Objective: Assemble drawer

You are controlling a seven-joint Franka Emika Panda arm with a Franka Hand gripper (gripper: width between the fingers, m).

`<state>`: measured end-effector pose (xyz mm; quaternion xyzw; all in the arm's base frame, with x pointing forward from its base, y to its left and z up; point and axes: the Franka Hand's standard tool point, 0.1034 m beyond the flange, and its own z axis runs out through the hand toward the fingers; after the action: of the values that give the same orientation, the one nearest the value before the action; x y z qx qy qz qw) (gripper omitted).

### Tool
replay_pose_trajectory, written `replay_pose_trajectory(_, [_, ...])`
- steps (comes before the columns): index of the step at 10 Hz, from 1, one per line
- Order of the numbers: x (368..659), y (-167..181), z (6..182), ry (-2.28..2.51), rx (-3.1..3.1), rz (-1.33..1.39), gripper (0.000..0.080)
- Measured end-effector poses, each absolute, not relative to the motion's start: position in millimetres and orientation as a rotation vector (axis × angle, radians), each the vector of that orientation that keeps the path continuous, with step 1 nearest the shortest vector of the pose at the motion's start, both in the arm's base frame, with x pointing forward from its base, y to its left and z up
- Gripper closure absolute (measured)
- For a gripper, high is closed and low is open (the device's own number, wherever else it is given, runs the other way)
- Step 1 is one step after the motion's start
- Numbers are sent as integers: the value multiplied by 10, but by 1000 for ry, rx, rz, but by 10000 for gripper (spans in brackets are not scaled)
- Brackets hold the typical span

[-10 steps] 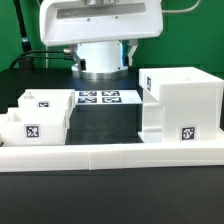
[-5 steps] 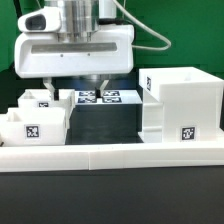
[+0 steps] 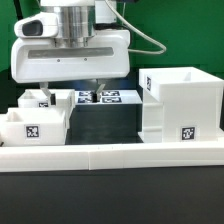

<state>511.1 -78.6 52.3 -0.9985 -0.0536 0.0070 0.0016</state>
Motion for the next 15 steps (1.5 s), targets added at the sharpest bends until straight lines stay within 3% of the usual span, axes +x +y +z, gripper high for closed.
replay_pose_trajectory(8, [5056, -929, 103, -180, -3153, 59, 151])
replay_pose_trajectory(12, [5085, -878, 71, -202, -3162, 27, 151])
replay_pose_trajectory(14, [5085, -880, 71, -201, -3162, 27, 382])
replay_pose_trajectory(15, [5085, -880, 71, -202, -3162, 27, 382])
